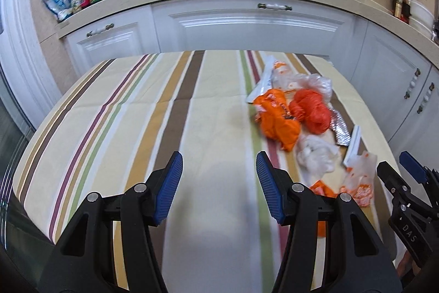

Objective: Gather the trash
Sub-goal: 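Grasp the orange-printed clear bag with the right gripper while the left grasps an orange bag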

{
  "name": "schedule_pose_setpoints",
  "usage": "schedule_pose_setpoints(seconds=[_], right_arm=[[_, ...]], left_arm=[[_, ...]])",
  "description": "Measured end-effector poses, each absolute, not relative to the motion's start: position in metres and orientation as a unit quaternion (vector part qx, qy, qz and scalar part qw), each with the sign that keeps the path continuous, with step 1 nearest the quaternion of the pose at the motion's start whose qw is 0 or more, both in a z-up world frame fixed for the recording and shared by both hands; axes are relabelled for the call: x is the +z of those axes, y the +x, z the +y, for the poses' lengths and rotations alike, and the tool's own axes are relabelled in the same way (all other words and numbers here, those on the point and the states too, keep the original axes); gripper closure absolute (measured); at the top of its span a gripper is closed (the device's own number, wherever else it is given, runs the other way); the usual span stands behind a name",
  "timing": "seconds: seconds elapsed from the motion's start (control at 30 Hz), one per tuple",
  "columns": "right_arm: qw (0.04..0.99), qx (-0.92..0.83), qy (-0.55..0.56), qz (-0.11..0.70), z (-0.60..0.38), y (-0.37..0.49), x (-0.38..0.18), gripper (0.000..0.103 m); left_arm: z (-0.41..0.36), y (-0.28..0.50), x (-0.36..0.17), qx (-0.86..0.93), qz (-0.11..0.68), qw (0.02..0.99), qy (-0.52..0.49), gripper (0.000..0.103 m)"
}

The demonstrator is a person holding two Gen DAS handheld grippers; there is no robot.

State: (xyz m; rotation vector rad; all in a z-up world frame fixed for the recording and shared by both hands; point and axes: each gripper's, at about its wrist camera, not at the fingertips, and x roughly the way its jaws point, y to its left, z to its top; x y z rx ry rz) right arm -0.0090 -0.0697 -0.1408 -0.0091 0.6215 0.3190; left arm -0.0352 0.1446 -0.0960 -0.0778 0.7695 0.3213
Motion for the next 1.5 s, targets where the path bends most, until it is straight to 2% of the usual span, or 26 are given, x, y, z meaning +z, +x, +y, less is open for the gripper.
schedule_pose_setpoints(seconds=[0.2, 0.27, 0.33, 0.43, 0.53, 1.0, 1.23, 1.3, 1.37, 1.4, 1.5], right_arm=[[0.934, 0.157, -0.007, 0.322, -0.058, -0.001, -0.152, 0.045], [0.931, 0.161, -0.003, 0.329, -0.056, 0.002, -0.156, 0.049], [0.927, 0.173, -0.001, 0.333, -0.054, 0.003, -0.158, 0.065], [0.924, 0.184, -0.004, 0.334, -0.051, 0.003, -0.157, 0.081], [0.924, 0.189, -0.005, 0.331, -0.050, -0.001, -0.155, 0.087], [0.941, 0.156, 0.028, 0.299, -0.101, -0.018, -0.137, 0.088], [0.947, 0.136, 0.039, 0.290, -0.125, -0.024, -0.137, 0.088], [0.947, 0.133, 0.043, 0.290, -0.129, -0.025, -0.138, 0.088], [0.947, 0.131, 0.044, 0.290, -0.132, -0.026, -0.139, 0.088], [0.947, 0.130, 0.045, 0.289, -0.133, -0.027, -0.140, 0.088], [0.948, 0.127, 0.046, 0.289, -0.136, -0.028, -0.141, 0.088]], left_arm=[[0.163, -0.040, -0.104, 0.172, 0.382, 0.907, -0.051, 0.049], [0.164, -0.039, -0.107, 0.172, 0.384, 0.906, -0.053, 0.049], [0.164, -0.038, -0.108, 0.169, 0.385, 0.906, -0.053, 0.049], [0.157, -0.037, -0.109, 0.158, 0.385, 0.908, -0.051, 0.049], [0.146, -0.034, -0.110, 0.142, 0.386, 0.910, -0.048, 0.047], [0.079, -0.025, -0.107, 0.069, 0.374, 0.925, -0.026, 0.038], [0.054, -0.022, -0.133, 0.055, 0.413, 0.909, -0.009, 0.038], [0.052, -0.021, -0.139, 0.055, 0.418, 0.907, -0.009, 0.042], [0.051, -0.021, -0.142, 0.049, 0.423, 0.905, -0.012, 0.059], [0.051, -0.021, -0.143, 0.047, 0.425, 0.904, -0.011, 0.063], [0.049, -0.023, -0.144, 0.042, 0.422, 0.906, -0.003, 0.064]])
